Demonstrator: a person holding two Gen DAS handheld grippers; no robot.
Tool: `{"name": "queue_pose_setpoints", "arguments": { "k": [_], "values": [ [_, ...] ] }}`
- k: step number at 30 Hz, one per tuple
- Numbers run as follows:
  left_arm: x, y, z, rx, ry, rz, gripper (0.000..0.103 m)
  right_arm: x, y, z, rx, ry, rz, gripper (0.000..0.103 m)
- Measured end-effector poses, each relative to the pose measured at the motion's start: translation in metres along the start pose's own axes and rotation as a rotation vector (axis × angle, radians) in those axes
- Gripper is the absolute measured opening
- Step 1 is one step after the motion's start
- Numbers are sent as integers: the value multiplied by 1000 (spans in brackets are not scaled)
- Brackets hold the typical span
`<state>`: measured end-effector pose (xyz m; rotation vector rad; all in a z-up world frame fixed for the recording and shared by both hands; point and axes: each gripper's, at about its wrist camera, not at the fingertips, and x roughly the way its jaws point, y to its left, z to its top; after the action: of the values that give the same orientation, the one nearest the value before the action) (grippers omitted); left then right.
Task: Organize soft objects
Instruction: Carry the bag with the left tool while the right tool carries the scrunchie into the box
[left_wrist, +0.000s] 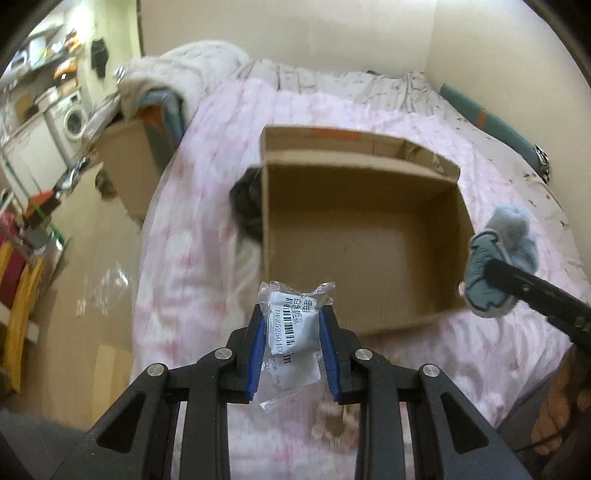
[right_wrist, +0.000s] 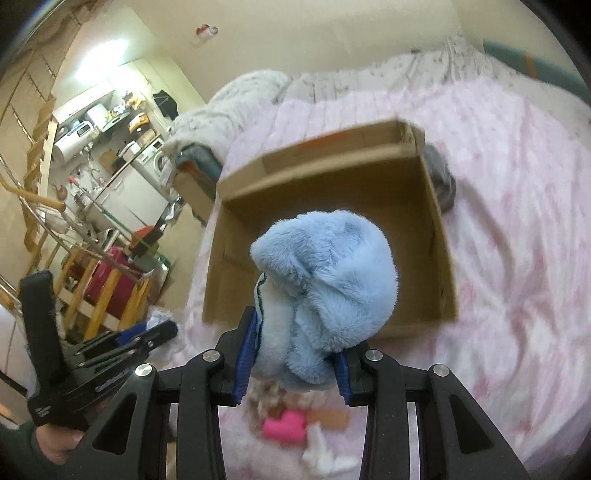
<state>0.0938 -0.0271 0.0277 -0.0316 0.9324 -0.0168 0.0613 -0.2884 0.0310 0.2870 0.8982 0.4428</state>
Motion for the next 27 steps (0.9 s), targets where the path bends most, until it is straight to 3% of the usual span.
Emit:
{"name": "queue_pose_setpoints", "arguments": {
  "k": [5,13,19,25,27],
  "values": [
    [18,-18,26,33,-37,-37,25,29,-11,14,-29,-11,-53,39],
    [51,-32,15,75,-112,-4,25,68,-18,-8,-43,71,-129,40],
    [66,-19,16,26,-62,-54,25,71,-18,-11,-62,83,-159,43],
    [87,-7,12,-75,37,-121,26,77,-19,-10,-62,96,-173,44],
    [86,-9,12,-73,30,-117,26,77,-21,-11,-57,98,-173,44]
  ]
}}
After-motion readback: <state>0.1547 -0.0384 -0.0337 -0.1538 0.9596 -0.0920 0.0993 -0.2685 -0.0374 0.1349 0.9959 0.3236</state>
